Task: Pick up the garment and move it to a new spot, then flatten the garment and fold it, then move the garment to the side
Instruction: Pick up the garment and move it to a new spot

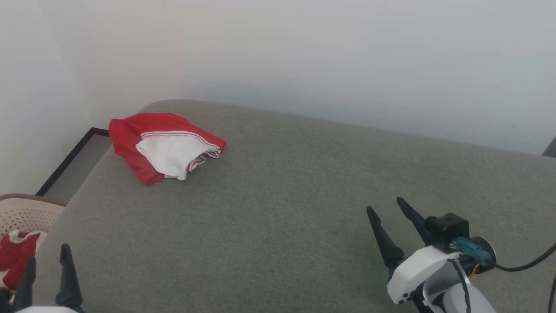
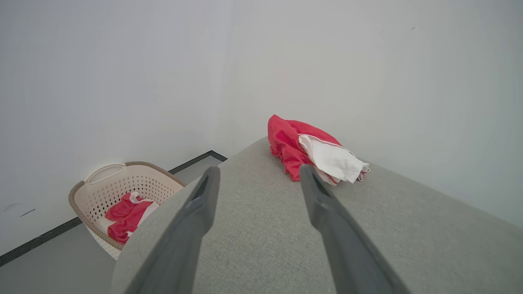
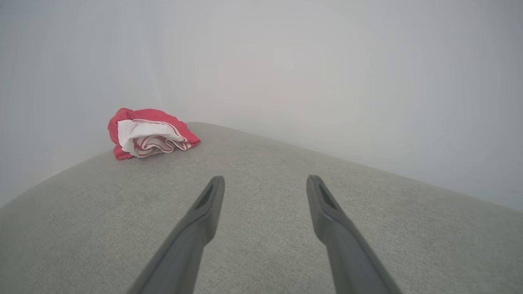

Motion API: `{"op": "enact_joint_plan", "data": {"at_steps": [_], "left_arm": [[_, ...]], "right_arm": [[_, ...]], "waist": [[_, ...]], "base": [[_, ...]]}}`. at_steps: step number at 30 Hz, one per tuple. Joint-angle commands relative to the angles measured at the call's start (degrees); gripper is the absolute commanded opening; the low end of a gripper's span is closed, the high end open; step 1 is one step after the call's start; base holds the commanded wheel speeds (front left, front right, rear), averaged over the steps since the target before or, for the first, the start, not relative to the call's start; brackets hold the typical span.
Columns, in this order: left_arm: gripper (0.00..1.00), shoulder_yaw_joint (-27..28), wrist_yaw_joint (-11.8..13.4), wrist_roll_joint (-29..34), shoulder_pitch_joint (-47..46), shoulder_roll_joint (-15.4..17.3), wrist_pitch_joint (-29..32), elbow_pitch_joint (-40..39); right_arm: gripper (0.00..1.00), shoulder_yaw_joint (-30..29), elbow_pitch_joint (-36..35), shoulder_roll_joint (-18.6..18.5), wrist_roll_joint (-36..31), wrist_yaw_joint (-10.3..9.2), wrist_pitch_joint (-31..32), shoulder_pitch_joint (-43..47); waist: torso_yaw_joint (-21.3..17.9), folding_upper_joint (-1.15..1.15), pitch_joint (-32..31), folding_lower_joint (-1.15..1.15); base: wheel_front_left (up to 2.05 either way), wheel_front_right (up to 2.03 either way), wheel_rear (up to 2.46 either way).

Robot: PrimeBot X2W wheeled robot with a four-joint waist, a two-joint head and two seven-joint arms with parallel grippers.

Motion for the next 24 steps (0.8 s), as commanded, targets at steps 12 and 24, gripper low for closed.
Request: {"op": "enact_joint_plan", "data": {"at_steps": [12, 24], "left_arm": [[1.0, -1.4, -0.6, -2.5, -12.3, 6.3, 5.9, 4.7], [1.0, -5.1, -1.3, -6.0, -31.5, 14.6, 10.9, 17.6]], "right_arm": [[1.0, -2.2, -2.9, -1.5, -1.5, 0.02, 1.2, -2.4], [1.0, -3.6, -8.6, -2.2, -4.7, 0.01, 3.6, -7.4]], "waist": [[-5.4, 0.0, 6.5, 0.0], [-11.7, 0.0, 19.4, 0.0]], "base": [[0.0, 0.0, 0.0], [0.0, 0.0, 0.0]]}}
